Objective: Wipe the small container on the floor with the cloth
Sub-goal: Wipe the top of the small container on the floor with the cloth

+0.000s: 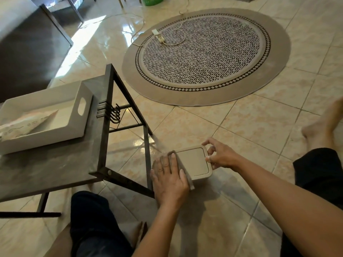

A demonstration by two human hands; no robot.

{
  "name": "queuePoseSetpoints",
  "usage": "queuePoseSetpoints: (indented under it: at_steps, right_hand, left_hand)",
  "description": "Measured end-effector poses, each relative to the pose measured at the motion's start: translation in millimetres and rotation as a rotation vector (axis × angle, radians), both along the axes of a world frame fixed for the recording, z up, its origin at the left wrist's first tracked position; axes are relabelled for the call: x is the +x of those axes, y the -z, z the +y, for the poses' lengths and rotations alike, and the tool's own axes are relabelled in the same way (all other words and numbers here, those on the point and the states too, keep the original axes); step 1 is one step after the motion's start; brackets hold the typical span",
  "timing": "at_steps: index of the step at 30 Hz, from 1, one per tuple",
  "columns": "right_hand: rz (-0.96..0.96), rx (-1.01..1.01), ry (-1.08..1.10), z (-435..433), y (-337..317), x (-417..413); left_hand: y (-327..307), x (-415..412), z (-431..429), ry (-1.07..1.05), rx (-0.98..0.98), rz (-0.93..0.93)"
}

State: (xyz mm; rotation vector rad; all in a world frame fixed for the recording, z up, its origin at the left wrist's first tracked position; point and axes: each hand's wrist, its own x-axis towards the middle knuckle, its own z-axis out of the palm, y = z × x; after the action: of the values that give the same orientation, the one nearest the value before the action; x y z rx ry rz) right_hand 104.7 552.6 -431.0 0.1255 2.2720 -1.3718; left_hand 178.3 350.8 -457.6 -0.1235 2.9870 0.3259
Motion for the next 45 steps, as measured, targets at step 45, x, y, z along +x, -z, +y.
queuePoseSetpoints:
  at_steps: [45]
  right_hand:
    - [-0.093,-0.051,0.380,14.5,-1.2,49.7]
  left_hand:
    - [7.8,-18.1,38.1,0.197,0.099,0.048]
